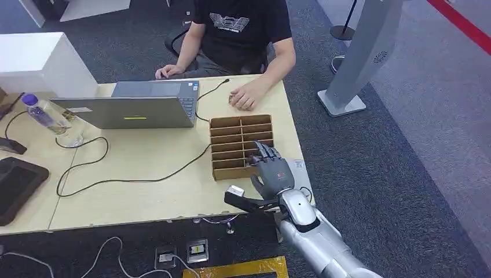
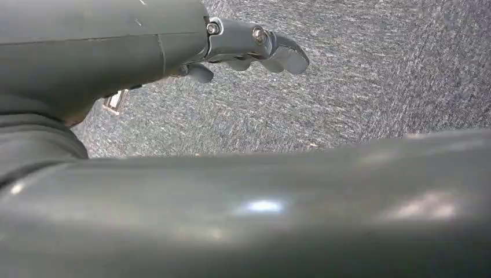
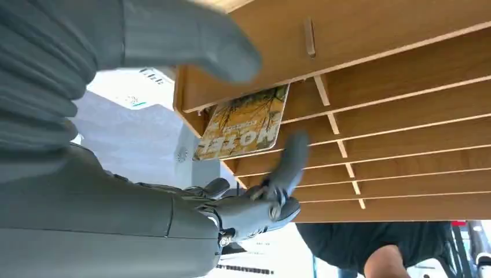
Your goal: Pass the card to the sensor for recognition and then transmit it.
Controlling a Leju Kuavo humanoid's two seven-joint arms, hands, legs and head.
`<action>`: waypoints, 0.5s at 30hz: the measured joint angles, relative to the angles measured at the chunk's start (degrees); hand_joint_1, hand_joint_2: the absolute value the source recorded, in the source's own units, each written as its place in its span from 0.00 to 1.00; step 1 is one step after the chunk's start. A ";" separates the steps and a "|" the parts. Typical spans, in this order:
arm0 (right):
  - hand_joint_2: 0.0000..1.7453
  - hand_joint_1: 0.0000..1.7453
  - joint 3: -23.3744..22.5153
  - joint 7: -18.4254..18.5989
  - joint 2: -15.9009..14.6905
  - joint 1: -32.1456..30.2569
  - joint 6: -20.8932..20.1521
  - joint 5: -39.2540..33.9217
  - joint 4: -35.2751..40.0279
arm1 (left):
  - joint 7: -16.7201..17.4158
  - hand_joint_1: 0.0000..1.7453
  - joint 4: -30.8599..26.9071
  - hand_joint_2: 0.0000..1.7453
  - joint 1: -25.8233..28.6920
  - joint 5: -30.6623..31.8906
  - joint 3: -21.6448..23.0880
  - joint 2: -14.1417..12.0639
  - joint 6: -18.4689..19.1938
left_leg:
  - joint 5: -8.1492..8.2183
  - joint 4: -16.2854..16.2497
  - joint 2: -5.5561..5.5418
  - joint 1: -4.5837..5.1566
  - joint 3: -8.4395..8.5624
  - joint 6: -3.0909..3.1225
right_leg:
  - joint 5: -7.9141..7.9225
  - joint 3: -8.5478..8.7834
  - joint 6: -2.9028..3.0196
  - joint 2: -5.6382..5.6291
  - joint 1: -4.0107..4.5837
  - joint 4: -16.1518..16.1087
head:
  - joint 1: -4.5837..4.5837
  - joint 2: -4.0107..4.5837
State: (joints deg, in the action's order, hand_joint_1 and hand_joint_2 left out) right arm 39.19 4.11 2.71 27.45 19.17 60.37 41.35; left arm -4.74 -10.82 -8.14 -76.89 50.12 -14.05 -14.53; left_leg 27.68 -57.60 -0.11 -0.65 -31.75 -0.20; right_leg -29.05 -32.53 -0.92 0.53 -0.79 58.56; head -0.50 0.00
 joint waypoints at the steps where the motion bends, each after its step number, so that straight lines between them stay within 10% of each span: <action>1: 1.00 1.00 0.00 -0.04 0.00 0.00 -0.18 -0.02 0.00 | 0.00 0.00 0.00 0.00 0.00 0.00 0.00 0.00 0.00 | 0.00 0.00 0.00 0.00 0.00 0.00 | 0.00 0.00 0.00 0.00 0.00 0.00 | 0.00 0.00; 15: 1.00 1.00 0.00 -0.70 0.00 0.42 -2.19 -2.56 0.15 | 0.17 0.00 0.00 0.00 0.02 0.66 0.13 0.02 0.28 | 0.00 0.00 0.00 0.00 0.02 0.00 | 0.00 0.01 0.00 -0.01 0.00 0.00 | -0.02 0.00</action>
State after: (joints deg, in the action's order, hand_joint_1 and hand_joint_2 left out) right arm 39.19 3.41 2.71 27.87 16.98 57.81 41.51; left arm -4.57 -10.82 -8.12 -76.24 50.25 -14.03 -14.25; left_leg 27.68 -57.60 -0.11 -0.65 -31.73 -0.19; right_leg -29.05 -32.52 -0.92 0.53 -0.79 58.56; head -0.52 0.00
